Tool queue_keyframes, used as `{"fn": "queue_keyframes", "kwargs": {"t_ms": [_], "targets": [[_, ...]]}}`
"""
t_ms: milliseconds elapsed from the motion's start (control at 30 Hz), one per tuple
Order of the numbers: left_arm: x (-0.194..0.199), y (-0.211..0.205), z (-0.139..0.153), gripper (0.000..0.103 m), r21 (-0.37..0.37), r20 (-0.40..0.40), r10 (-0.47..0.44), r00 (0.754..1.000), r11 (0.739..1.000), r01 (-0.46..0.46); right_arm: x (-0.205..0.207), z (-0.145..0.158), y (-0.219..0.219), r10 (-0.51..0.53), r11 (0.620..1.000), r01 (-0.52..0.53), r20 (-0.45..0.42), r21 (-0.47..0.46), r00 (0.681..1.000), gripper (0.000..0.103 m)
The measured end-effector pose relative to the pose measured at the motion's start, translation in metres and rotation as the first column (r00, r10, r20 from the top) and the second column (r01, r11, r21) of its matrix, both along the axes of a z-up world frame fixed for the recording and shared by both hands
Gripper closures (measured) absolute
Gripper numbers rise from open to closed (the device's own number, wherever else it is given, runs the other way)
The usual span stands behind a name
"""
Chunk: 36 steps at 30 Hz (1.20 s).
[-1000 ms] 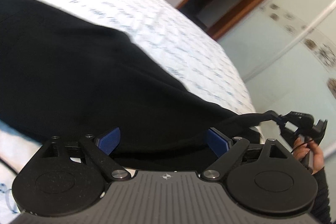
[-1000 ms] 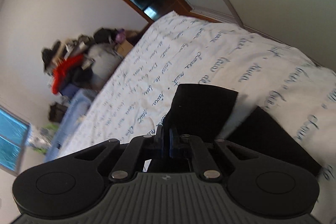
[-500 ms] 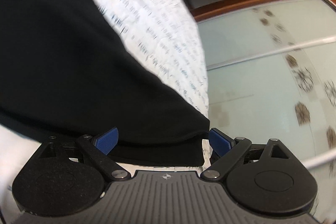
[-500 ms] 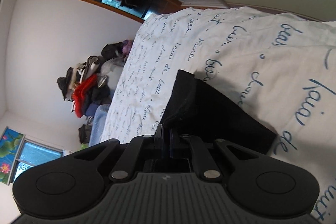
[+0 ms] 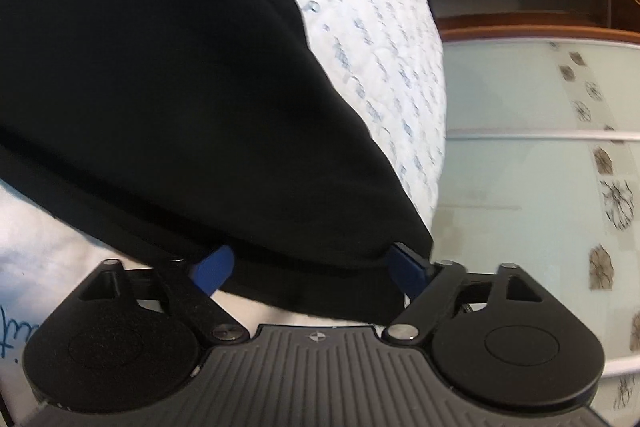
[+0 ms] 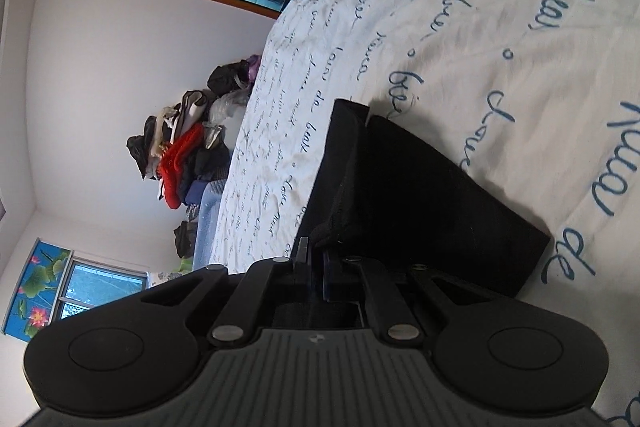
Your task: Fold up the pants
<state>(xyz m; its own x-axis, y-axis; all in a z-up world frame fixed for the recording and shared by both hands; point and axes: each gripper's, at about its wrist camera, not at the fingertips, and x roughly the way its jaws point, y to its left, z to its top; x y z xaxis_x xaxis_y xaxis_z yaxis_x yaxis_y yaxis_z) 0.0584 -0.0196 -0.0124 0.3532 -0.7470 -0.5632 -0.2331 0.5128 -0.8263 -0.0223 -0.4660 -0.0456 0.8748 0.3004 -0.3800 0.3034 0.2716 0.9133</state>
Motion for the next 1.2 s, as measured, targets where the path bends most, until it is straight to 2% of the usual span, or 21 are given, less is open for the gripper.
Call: {"fn": "queue_keyframes", "kwargs": {"t_ms": [133,167,200,233,333,433,533,600,667,700,800,933,1067,1133,1200], "targets": [[0.002,0.004,0.001,0.051,0.05,-0.026,0.039,0.999,0.998,-0.037,-0.003,0.0,-0.001,-0.004,1.0,0.004,-0.003,-0.005,1.0,0.099],[0.002,0.004,0.001,0.068,0.086,-0.037,0.046,0.998,0.995,-0.043,-0.004,0.0,-0.002,-0.008,1.0,0.008,-0.004,-0.009,1.0,0.099],[0.003,0.002,0.0,0.091,0.138,-0.05,0.042,0.998,0.99,-0.035,-0.005,-0.001,-0.003,-0.01,1.0,0.01,-0.007,-0.015,1.0,0.099],[0.004,0.0,-0.001,0.097,0.182,-0.06,0.037,0.998,0.983,-0.026,-0.006,-0.001,-0.004,-0.012,1.0,0.012,-0.013,-0.018,1.0,0.099],[0.001,-0.001,0.001,0.098,0.209,-0.04,0.032,0.999,0.978,-0.023,-0.007,-0.006,-0.006,-0.015,1.0,0.014,-0.044,-0.018,0.999,0.099],[-0.007,0.002,0.022,0.1,0.238,0.039,-0.014,0.999,0.971,0.004,-0.015,-0.006,-0.011,-0.025,0.999,0.024,-0.047,-0.028,0.999,0.099],[-0.013,0.008,0.045,0.1,0.233,0.122,-0.057,0.991,0.972,0.027,-0.031,0.005,-0.017,-0.056,0.997,0.055,-0.018,-0.055,0.998,0.098],[-0.012,0.014,0.036,0.1,0.243,0.09,-0.087,0.992,0.968,0.063,-0.045,0.01,-0.02,-0.062,0.995,0.062,-0.003,-0.074,0.998,0.098],[-0.011,0.017,0.012,0.099,0.238,-0.004,-0.091,0.996,0.967,0.089,-0.058,0.002,-0.025,-0.085,0.992,0.08,-0.055,-0.096,0.995,0.098],[-0.011,0.018,0.003,0.099,0.232,-0.026,-0.093,0.995,0.968,0.096,-0.064,-0.007,-0.028,-0.099,0.993,0.093,-0.079,-0.078,0.992,0.098],[-0.009,0.02,-0.001,0.099,0.221,-0.027,-0.097,0.995,0.97,0.101,-0.074,-0.028,-0.032,-0.106,0.994,0.107,-0.071,0.009,0.992,0.098],[-0.008,0.018,0.006,0.099,0.218,0.002,-0.127,0.992,0.968,0.123,-0.07,-0.013,-0.029,-0.097,0.994,0.092,-0.081,-0.066,0.992,0.098],[-0.016,0.016,-0.005,0.099,0.189,-0.022,-0.108,0.994,0.976,0.11,-0.078,0.001,-0.027,-0.11,0.99,0.107,-0.032,-0.089,0.993,0.098],[-0.014,0.009,-0.006,0.099,0.184,-0.019,-0.107,0.994,0.977,0.109,-0.08,-0.003,-0.027,-0.109,0.99,0.105,-0.046,-0.092,0.993,0.098],[-0.013,0.011,-0.008,0.096,0.171,-0.027,-0.107,0.994,0.979,0.11,-0.082,-0.02,-0.03,-0.115,0.992,0.109,-0.094,-0.07,0.989,0.098]]}}
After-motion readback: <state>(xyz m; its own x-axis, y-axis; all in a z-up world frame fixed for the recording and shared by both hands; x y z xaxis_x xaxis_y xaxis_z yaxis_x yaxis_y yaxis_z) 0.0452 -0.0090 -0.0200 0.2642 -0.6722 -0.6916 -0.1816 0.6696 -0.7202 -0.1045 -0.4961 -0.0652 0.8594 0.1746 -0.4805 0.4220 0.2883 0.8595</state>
